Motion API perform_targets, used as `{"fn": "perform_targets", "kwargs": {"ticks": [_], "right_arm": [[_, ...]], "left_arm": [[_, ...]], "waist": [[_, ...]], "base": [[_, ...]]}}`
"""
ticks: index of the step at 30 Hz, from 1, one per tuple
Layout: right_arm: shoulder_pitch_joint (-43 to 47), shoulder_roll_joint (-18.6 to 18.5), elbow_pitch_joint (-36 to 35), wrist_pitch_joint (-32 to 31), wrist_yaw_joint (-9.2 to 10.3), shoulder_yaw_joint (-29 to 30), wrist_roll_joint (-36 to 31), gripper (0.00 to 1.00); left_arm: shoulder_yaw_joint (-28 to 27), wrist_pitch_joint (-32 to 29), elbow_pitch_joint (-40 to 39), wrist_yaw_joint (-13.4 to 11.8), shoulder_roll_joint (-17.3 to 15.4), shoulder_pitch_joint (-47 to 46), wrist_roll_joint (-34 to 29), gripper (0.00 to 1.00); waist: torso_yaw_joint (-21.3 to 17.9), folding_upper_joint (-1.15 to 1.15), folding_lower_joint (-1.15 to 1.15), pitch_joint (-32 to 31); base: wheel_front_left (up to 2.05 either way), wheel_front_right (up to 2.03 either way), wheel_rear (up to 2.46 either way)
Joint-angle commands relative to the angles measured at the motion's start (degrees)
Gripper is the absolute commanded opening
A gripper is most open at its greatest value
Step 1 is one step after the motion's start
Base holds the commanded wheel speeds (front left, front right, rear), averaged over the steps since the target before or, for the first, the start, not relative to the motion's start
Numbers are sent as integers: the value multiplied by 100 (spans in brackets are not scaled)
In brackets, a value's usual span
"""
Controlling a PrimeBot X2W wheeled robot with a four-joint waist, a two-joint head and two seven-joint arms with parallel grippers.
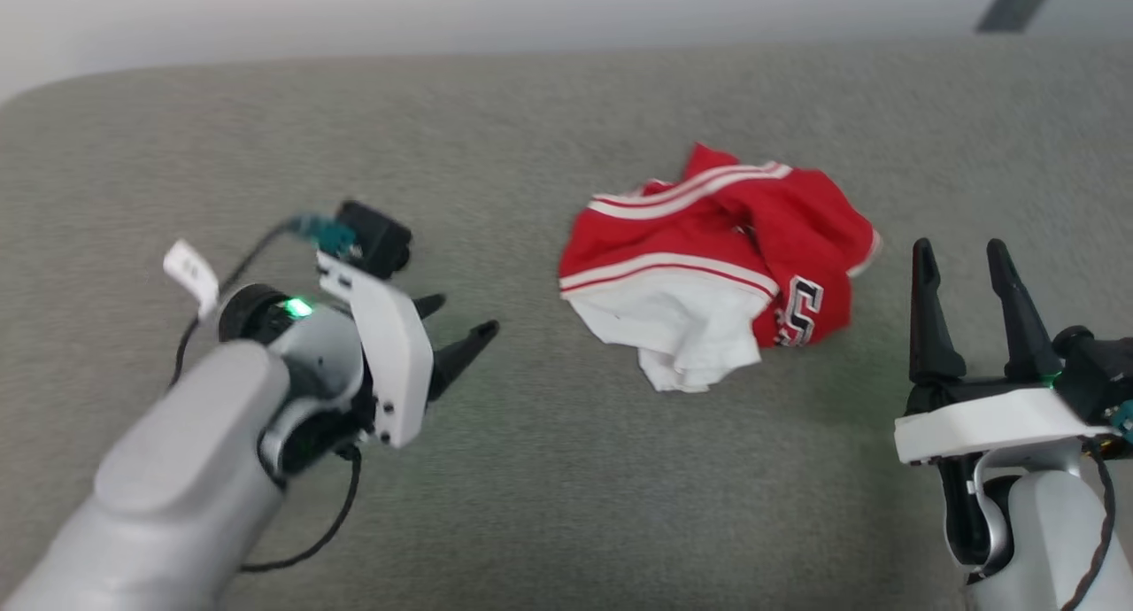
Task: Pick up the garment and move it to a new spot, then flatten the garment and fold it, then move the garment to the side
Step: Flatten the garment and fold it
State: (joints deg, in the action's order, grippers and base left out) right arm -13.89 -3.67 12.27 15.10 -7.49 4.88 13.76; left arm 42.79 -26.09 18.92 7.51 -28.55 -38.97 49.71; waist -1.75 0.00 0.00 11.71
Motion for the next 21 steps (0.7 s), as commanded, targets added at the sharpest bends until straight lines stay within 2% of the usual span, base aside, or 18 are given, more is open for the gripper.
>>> {"fn": "perform_targets", "kwargs": {"ticks": [1,5,8,13,21], "right_arm": [[-62,22,2,5,0,-13,30,100],[-126,62,10,4,0,-14,95,100],[-197,76,3,4,0,-19,155,100],[-241,76,27,4,0,-129,418,100],[-329,78,-18,4,0,-161,578,100]], "left_arm": [[4,-120,54,-11,-23,-83,77,100],[109,-1026,312,-9,86,-437,850,100],[79,-1449,565,-11,220,-635,1189,100],[-76,-1668,1027,-96,427,-720,1568,100],[-2,-1984,1637,-113,571,-722,1740,100]], "waist": [[-211,0,0,195],[-500,0,0,426],[-706,0,0,573],[-1052,0,0,730],[-1378,0,0,972]], "base": [[0,0,0],[0,0,0],[0,0,0],[0,0,0],[0,0,0]]}}
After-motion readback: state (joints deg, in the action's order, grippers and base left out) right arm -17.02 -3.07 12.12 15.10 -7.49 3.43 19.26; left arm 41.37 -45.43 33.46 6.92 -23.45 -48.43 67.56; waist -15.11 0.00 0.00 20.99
